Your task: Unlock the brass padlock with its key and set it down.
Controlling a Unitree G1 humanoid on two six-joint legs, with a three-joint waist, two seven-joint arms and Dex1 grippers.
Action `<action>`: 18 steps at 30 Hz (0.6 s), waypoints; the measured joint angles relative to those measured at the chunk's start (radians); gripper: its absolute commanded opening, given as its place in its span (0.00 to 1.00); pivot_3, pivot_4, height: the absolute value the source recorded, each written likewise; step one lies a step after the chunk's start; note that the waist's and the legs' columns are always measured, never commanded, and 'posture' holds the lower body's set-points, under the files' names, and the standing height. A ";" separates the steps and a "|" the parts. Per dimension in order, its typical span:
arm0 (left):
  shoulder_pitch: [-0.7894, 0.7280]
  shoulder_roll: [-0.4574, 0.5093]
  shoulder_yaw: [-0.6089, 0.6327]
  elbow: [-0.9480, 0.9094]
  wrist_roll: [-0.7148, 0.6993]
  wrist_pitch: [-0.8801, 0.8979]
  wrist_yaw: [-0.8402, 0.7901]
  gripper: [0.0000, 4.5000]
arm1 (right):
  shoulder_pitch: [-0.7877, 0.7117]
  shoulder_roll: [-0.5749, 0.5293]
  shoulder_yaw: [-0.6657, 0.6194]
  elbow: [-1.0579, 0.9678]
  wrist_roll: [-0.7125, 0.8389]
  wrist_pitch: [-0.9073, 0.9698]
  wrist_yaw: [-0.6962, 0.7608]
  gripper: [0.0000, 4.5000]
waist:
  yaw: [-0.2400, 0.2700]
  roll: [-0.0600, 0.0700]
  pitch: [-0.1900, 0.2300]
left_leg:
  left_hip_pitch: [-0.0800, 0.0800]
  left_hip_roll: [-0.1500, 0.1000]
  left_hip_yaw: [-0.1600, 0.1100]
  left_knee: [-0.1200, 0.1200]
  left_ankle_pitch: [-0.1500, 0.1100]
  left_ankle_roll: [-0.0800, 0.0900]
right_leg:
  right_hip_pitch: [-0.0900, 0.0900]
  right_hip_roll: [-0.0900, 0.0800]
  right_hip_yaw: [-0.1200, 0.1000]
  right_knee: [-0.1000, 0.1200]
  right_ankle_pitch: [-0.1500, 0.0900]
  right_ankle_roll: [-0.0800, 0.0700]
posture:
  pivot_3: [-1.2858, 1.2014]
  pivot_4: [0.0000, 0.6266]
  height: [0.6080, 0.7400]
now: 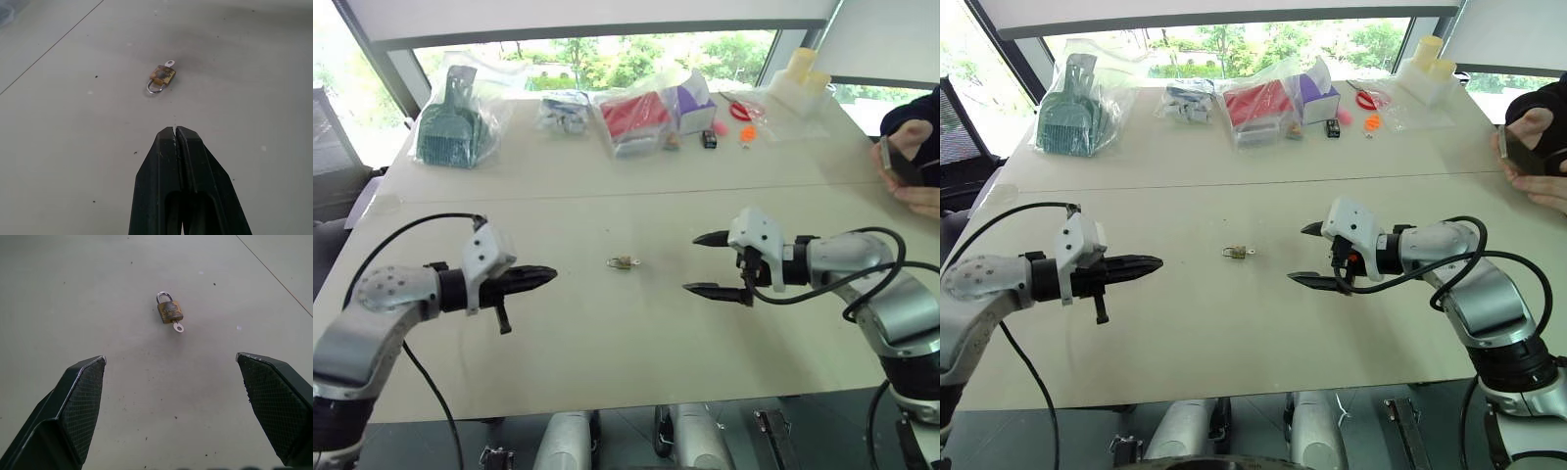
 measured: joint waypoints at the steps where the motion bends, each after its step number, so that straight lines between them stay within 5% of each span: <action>1: -0.009 0.002 0.000 0.006 -0.001 0.002 -0.007 0.00 | -0.001 -0.003 0.000 0.000 0.000 0.000 0.004 0.98 | 0.000 0.000 0.000 | 0.000 0.000 0.000 0.000 0.000 0.000 | 0.000 0.000 0.000 0.000 0.000 0.000 | 0.52 0.24 1.00; 18: -0.155 -0.004 -0.076 0.091 -0.005 0.037 -0.064 0.00 | -0.028 0.000 0.027 0.008 -0.005 -0.021 0.002 0.98 | 0.000 0.000 0.000 | -0.001 -0.001 0.002 0.000 0.000 0.000 | 0.000 0.000 0.000 -0.001 0.002 0.003 | 0.52 0.24 1.00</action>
